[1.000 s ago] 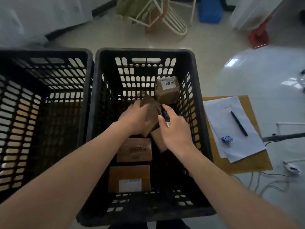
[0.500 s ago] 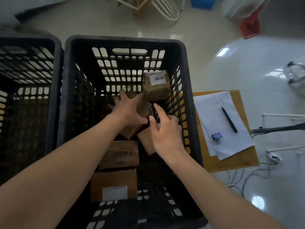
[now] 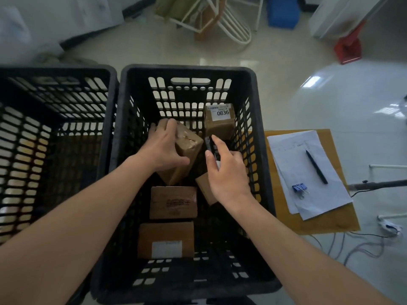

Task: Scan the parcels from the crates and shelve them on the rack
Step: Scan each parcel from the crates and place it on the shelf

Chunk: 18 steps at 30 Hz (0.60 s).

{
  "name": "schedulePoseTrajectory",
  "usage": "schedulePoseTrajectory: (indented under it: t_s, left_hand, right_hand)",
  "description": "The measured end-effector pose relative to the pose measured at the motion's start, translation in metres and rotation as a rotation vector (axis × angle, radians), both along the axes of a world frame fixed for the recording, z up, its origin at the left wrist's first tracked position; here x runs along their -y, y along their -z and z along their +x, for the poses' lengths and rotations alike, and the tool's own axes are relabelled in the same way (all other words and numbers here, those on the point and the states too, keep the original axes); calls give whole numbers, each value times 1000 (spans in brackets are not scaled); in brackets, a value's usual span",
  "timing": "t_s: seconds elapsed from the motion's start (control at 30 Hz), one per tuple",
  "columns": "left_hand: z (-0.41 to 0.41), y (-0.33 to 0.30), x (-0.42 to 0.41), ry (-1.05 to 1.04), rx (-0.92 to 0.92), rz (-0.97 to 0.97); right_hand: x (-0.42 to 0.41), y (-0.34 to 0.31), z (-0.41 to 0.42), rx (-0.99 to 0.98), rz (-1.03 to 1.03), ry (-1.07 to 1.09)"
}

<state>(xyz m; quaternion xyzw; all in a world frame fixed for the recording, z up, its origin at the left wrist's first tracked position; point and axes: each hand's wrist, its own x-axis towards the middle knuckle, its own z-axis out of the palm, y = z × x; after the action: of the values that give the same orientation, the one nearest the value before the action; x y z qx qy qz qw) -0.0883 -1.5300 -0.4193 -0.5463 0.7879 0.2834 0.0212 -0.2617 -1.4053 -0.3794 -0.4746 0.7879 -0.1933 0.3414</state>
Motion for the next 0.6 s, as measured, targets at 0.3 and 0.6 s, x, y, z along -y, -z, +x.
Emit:
schedulePoseTrajectory:
  t_s: [0.3,0.6]
  left_hand:
    - [-8,-14,-7,122,494,140]
    - [-1,-16,-18,103,158,60]
  right_hand:
    - [-8,0,0,23,-4,-29]
    - [-13,-9,-11,21,-57,-31]
